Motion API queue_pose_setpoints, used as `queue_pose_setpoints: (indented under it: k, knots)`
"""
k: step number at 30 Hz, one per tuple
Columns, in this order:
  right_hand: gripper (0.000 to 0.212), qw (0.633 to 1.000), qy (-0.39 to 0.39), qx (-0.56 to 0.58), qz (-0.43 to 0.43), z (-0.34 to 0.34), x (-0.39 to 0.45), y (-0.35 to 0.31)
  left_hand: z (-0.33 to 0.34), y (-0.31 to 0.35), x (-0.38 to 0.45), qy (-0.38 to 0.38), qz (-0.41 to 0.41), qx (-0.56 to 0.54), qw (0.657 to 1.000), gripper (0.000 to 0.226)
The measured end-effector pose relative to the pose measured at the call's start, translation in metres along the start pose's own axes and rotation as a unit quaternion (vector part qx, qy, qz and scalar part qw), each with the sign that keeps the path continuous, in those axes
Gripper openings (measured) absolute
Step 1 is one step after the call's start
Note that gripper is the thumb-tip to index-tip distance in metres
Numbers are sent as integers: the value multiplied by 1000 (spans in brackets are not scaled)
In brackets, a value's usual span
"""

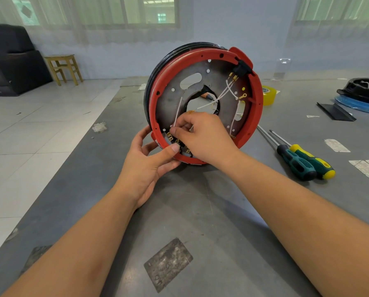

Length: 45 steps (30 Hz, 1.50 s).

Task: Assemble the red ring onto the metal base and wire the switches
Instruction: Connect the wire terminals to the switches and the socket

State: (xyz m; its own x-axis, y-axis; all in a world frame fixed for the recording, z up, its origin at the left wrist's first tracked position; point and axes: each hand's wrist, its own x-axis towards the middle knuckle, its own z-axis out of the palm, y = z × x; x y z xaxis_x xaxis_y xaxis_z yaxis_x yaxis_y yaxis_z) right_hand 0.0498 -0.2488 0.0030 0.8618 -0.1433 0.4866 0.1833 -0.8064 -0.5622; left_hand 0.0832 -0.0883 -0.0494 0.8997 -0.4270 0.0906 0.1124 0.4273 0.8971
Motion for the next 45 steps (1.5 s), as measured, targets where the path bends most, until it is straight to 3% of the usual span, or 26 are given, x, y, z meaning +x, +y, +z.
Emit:
queue_pose_setpoints:
  k: [4,38,45]
  knots:
    - [15,1000,-12,-17,-16,1,-1,0,-1,0,0,-3,-6,-31,999,71]
    - [15,986,-27,-127,-101,-10,-1,-7,1,0,-1,29,16,-29,999,77]
    - [15,991,2,-104,-78,-7,1,-1,2,-6,-2,36,60,19,997,46]
